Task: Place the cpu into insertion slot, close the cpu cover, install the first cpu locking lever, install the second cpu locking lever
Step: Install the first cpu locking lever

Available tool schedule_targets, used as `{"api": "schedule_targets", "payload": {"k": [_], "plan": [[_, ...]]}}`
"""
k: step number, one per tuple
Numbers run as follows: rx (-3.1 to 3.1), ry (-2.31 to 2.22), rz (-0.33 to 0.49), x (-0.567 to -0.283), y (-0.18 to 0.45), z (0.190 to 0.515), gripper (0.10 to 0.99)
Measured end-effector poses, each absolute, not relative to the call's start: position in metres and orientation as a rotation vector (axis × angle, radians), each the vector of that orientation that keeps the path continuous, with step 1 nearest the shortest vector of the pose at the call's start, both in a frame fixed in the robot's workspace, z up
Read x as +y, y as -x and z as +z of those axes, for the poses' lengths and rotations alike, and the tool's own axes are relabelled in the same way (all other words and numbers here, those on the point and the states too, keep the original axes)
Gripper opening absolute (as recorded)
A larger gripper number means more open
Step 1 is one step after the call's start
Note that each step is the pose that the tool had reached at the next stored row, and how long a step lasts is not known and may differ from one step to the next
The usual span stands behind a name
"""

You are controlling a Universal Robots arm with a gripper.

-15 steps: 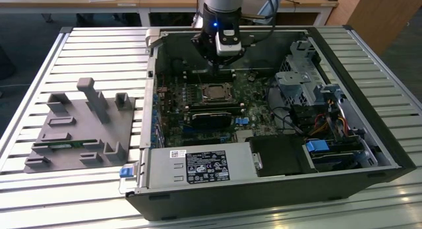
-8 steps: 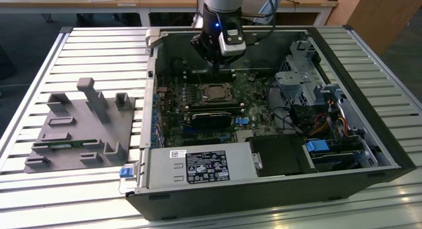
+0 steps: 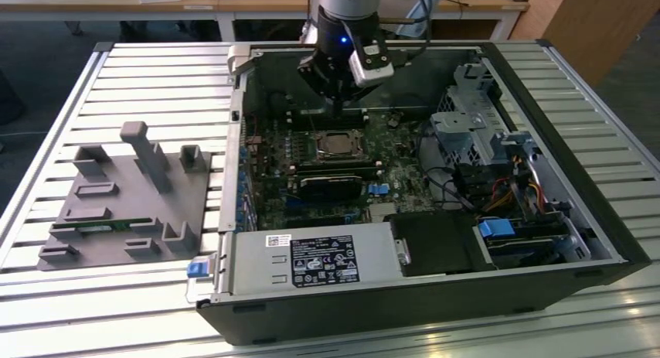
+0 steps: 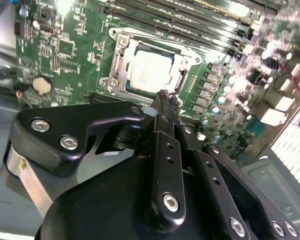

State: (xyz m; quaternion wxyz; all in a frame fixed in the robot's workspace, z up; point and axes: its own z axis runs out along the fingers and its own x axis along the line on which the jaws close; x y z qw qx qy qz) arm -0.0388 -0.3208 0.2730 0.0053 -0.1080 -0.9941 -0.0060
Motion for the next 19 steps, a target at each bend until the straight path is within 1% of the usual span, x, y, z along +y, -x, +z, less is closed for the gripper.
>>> {"api": "schedule_targets", "payload": {"k": [9,19], "plan": [[-3.129,0.105,-0.017,-0.321,0.039,0.272,0.122],[-3.139,0.084,-0.019,-0.320,0.058,0.271,0.122]]}}
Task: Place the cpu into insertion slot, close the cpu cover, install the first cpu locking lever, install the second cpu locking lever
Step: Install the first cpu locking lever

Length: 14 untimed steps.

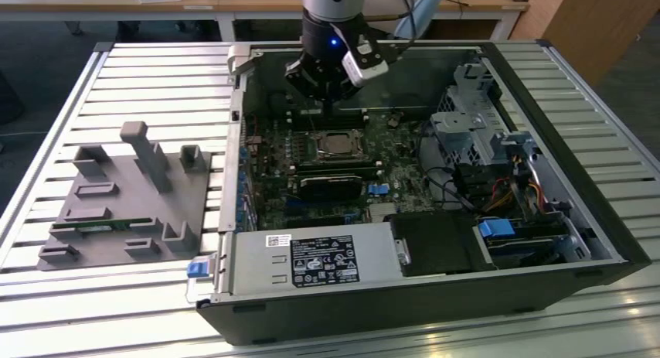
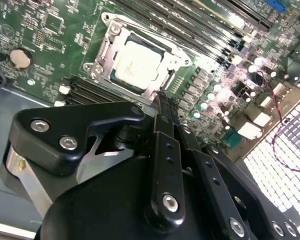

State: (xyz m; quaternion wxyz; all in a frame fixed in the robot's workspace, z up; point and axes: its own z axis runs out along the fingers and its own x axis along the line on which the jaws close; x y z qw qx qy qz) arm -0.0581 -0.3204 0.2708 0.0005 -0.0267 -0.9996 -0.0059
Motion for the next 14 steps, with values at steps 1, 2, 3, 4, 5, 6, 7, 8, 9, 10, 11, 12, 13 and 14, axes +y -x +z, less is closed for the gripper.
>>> {"api": "schedule_targets", "payload": {"k": [1,2,3,4,5,6,7,8,9,10,11,12,13,14], "plan": [[-3.140,0.084,-0.018,-0.320,0.059,0.271,0.122],[-3.140,0.083,-0.018,-0.319,0.060,0.271,0.122],[-3.140,0.083,-0.018,-0.319,0.061,0.271,0.122],[-3.141,0.084,-0.018,-0.319,0.061,0.271,0.122],[-3.141,0.083,-0.018,-0.319,0.062,0.270,0.122],[-3.142,0.083,-0.018,-0.319,0.063,0.270,0.122],[-3.142,0.083,-0.019,-0.319,0.064,0.270,0.122],[-3.143,0.083,-0.019,-0.319,0.065,0.270,0.122],[-3.144,0.084,-0.019,-0.319,0.067,0.270,0.122],[-3.144,0.084,-0.019,-0.319,0.069,0.269,0.122],[-3.145,0.083,-0.019,-0.319,0.070,0.269,0.122],[-3.145,0.083,-0.019,-0.319,0.072,0.269,0.122],[-3.145,0.083,-0.019,-0.319,0.074,0.269,0.122],[-3.146,0.084,-0.019,-0.318,0.076,0.268,0.122]]}}
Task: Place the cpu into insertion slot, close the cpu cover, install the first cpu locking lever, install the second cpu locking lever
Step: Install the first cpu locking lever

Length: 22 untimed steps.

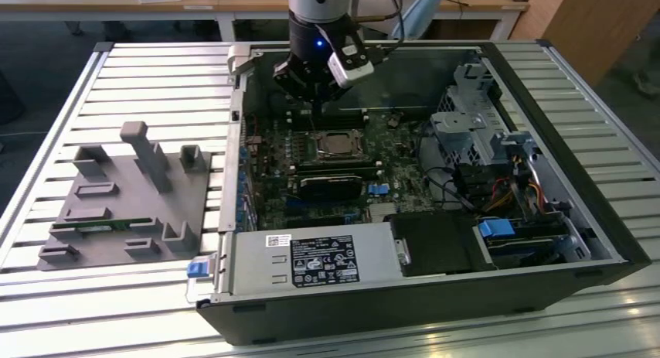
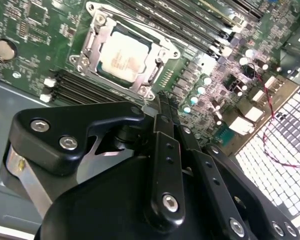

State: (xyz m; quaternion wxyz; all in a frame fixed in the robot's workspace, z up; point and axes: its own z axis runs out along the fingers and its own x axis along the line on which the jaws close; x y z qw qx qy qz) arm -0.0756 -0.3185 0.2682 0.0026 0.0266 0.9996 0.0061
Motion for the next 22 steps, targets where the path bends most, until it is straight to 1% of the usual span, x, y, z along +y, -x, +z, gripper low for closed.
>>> {"api": "schedule_targets", "payload": {"k": [14,22], "plan": [[3.134,-0.070,0.020,-0.309,0.096,0.262,0.122],[3.134,-0.060,0.020,-0.296,0.101,0.259,0.122]]}}
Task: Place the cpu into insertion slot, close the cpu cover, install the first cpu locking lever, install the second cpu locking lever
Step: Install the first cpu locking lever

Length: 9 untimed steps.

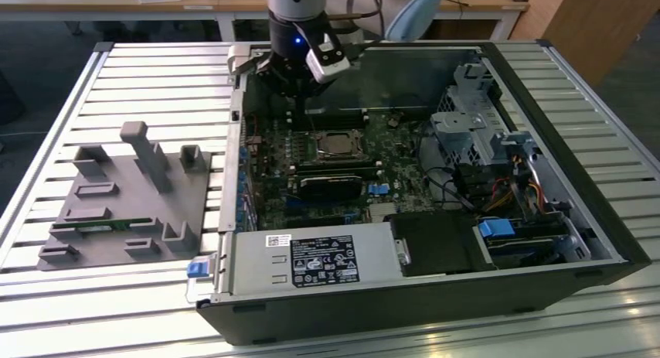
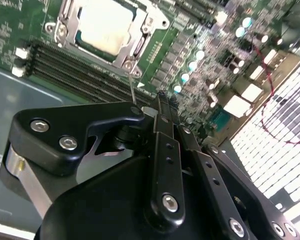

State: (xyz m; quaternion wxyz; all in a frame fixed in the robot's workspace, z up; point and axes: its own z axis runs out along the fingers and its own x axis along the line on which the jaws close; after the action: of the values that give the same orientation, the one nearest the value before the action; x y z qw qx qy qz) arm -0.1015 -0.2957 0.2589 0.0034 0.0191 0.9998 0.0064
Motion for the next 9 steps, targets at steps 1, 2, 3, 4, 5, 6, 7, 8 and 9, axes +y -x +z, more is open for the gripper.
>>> {"api": "schedule_targets", "payload": {"k": [1,2,3,4,5,6,7,8,9], "plan": [[3.134,-0.059,0.020,-0.2939,0.1016,0.2585,0.122],[3.134,-0.058,0.020,-0.2923,0.1016,0.2581,0.122],[3.134,-0.058,0.020,-0.2913,0.1016,0.2578,0.122],[3.134,-0.057,0.020,-0.2906,0.1015,0.2576,0.122],[3.134,-0.057,0.020,-0.2901,0.1010,0.2575,0.122],[3.134,-0.056,0.020,-0.2897,0.0998,0.2574,0.122],[3.134,-0.056,0.020,-0.2892,0.0981,0.2574,0.122],[3.134,-0.056,0.020,-0.2888,0.0962,0.2574,0.122],[3.134,-0.055,0.020,-0.2884,0.0939,0.2574,0.122]]}}
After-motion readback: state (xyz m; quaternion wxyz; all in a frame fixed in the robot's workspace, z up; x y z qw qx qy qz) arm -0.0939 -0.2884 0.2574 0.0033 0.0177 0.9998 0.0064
